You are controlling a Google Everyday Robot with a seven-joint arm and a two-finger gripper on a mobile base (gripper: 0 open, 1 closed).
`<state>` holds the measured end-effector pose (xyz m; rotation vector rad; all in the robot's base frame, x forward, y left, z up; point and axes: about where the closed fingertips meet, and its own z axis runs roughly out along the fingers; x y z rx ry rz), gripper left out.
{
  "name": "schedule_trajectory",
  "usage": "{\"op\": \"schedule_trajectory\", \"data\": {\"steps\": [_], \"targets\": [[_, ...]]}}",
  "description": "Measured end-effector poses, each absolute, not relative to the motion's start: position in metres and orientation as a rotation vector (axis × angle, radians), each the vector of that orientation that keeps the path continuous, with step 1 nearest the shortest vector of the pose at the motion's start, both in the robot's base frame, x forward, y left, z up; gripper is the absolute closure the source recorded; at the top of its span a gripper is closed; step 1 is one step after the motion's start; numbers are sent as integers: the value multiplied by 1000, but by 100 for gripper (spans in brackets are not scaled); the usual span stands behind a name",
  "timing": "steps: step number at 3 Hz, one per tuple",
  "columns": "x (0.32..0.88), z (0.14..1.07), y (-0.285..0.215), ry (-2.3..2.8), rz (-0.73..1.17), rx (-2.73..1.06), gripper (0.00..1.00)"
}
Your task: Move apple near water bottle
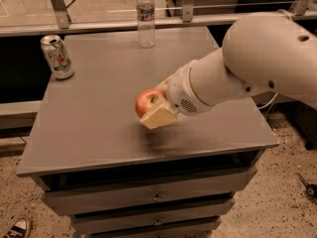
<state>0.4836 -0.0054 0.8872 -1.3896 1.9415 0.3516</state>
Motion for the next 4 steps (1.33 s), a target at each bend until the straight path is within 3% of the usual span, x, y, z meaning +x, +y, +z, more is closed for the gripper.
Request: {"op": "schedule_trajectory", "data": {"steps": [1, 3, 4], "targets": [[485, 891, -7, 1938, 341, -1386, 100], [513, 907, -20, 1889, 296, -1334, 100], [602, 942, -58, 1793, 212, -1202, 100]]}}
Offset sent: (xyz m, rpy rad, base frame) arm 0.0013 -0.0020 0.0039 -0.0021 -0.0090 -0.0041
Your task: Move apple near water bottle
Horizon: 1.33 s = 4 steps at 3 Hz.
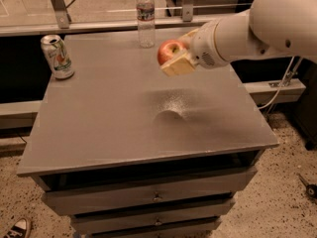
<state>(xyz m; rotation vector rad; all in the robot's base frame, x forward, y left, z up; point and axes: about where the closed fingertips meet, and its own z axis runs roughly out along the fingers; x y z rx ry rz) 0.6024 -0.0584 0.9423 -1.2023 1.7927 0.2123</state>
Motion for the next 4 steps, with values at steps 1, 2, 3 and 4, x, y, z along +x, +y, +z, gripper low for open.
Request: {"op": "schedule_trajectory", "data": {"steps": [1, 2, 3, 4], "targets": [[671, 951, -76, 1772, 209, -1137, 100], [745, 937, -71, 1788, 246, -1097, 100], [781, 924, -64, 1816, 262, -1081, 100], [805, 908, -57, 1854, 270, -1074, 100]]}}
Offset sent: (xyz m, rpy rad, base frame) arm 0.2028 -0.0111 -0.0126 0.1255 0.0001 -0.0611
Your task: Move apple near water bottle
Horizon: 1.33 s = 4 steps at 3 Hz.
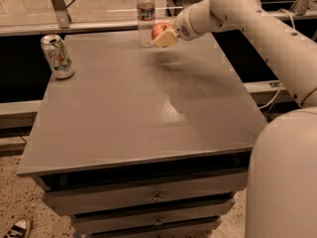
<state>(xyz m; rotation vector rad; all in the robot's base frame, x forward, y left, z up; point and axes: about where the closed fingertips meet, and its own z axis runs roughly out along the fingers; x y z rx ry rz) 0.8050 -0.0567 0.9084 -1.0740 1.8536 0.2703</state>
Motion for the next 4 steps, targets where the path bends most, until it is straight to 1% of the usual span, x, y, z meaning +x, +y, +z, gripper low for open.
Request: {"op": "schedule_trajectory", "data": {"steps": [1, 2, 3, 4], "targets": [[821, 894, -55, 1897, 270, -1060, 86], [831, 885, -54, 1923, 269, -1049, 64], [839, 880, -51, 1936, 268, -1045, 40], [845, 871, -48, 1957, 270, -1052, 9]]}}
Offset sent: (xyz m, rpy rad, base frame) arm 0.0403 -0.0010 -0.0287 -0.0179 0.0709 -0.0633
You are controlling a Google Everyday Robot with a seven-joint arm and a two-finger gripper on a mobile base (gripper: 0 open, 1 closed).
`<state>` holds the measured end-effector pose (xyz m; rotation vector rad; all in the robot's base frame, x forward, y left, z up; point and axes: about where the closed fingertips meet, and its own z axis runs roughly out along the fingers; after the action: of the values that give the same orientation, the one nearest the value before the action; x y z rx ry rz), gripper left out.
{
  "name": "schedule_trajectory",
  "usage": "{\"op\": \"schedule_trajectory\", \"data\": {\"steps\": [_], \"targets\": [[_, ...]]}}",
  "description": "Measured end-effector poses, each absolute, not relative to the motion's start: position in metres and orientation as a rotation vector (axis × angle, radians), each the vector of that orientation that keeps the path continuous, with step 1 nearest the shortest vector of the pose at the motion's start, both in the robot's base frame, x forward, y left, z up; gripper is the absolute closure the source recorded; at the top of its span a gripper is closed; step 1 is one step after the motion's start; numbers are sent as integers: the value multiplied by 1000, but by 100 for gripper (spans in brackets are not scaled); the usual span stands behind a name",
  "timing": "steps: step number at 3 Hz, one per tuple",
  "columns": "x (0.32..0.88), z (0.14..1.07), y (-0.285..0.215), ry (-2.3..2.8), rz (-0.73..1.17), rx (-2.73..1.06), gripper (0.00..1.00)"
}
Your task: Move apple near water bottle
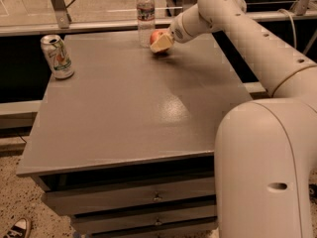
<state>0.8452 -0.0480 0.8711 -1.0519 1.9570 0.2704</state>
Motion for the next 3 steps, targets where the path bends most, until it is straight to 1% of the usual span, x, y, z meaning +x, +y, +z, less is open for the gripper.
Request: {"op": "schedule_trajectory", "data": {"steps": [1, 2, 3], "targets": [[847, 865, -45, 1967, 276, -1060, 0], [848, 865, -45, 1968, 276, -1060, 0], [831, 883, -61, 1921, 273, -1050, 0]]}}
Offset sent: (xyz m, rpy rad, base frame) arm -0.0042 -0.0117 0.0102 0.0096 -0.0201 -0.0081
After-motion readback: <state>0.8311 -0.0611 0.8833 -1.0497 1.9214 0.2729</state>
